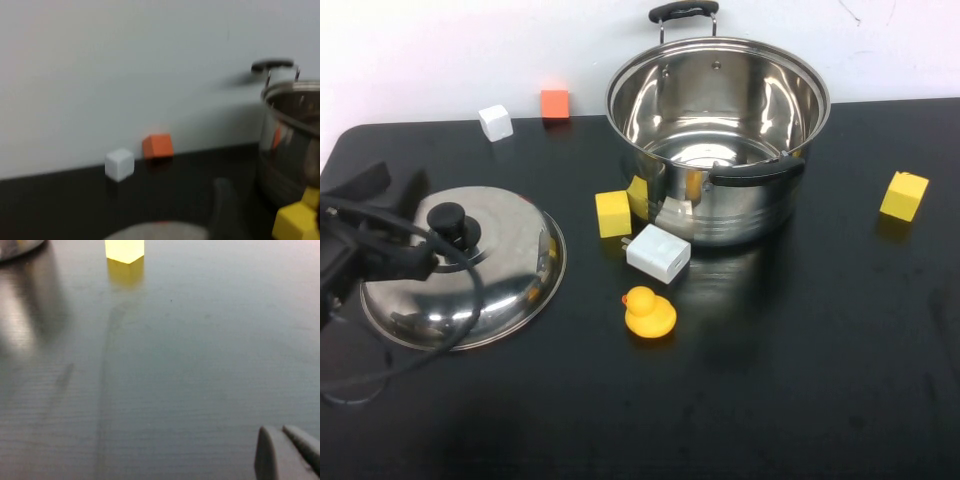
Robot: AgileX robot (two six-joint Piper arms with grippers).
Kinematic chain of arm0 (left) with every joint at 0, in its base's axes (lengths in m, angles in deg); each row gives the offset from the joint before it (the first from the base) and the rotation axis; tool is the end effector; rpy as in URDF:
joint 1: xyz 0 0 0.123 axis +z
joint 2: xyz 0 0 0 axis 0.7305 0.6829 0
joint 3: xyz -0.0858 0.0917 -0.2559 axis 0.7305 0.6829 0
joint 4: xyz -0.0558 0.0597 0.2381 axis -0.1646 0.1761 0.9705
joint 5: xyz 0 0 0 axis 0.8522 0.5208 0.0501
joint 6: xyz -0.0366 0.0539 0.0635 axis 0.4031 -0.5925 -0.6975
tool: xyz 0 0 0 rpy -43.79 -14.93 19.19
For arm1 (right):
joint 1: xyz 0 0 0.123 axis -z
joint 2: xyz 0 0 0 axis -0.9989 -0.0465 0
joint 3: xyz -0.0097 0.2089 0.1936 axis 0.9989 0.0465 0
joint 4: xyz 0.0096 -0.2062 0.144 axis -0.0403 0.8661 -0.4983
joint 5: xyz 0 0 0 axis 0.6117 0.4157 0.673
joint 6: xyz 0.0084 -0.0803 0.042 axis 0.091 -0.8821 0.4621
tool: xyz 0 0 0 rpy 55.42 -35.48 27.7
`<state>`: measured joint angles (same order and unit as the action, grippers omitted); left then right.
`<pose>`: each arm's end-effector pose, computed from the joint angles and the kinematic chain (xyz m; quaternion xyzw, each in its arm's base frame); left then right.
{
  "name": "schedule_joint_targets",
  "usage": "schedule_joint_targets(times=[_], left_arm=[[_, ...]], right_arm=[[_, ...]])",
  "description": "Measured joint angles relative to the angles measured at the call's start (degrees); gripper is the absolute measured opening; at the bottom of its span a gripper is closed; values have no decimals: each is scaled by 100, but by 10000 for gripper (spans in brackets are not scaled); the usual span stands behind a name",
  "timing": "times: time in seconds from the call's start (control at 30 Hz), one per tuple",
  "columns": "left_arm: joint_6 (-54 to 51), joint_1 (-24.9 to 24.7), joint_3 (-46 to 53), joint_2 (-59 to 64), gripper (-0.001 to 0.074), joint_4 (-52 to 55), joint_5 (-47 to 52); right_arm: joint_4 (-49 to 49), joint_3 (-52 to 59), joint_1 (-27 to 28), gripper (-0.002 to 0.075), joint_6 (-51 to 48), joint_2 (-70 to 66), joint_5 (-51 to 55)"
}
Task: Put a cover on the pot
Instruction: Pick up the pot lid
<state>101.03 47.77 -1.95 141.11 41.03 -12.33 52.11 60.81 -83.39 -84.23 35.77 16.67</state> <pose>0.2403 -0.0273 0.2823 0.0850 0.6701 -0.1515 0.7216 0.0526 -0.0042 0.1765 0.0030 0.7960 -0.0439 0.6036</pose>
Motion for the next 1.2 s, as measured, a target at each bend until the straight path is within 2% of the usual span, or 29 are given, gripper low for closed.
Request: schedule_joint_targets(times=[0.1, 0.17, 0.27, 0.4, 0.6, 0.67, 0.73, 0.83, 1.1, 1.2], left_arm=[[15, 0, -172, 364, 468, 107, 204], [19, 0, -293, 621, 553, 107, 374], [19, 0, -479, 1001, 594, 84, 593], [19, 0, -694, 1473, 606, 84, 681], [19, 0, -892, 2099, 601, 60, 703], [19, 0, -906, 2208, 567, -24, 703], [19, 0, -906, 2242, 501, -36, 703], [19, 0, -906, 2265, 318, -50, 564], [19, 0, -906, 2236, 326, -405, 320], [19, 0, -1035, 1942, 326, -265, 665]], right_arm=[[0, 0, 0, -2, 0, 0, 0], [0, 0, 0, -2, 0, 0, 0], [0, 0, 0, -2, 0, 0, 0], [0, 0, 0, -2, 0, 0, 0], [0, 0, 0, -2, 0, 0, 0], [0, 0, 0, -2, 0, 0, 0], [0, 0, 0, -2, 0, 0, 0], [0, 0, 0, -2, 0, 0, 0], [0, 0, 0, -2, 0, 0, 0], [0, 0, 0, -2, 0, 0, 0]])
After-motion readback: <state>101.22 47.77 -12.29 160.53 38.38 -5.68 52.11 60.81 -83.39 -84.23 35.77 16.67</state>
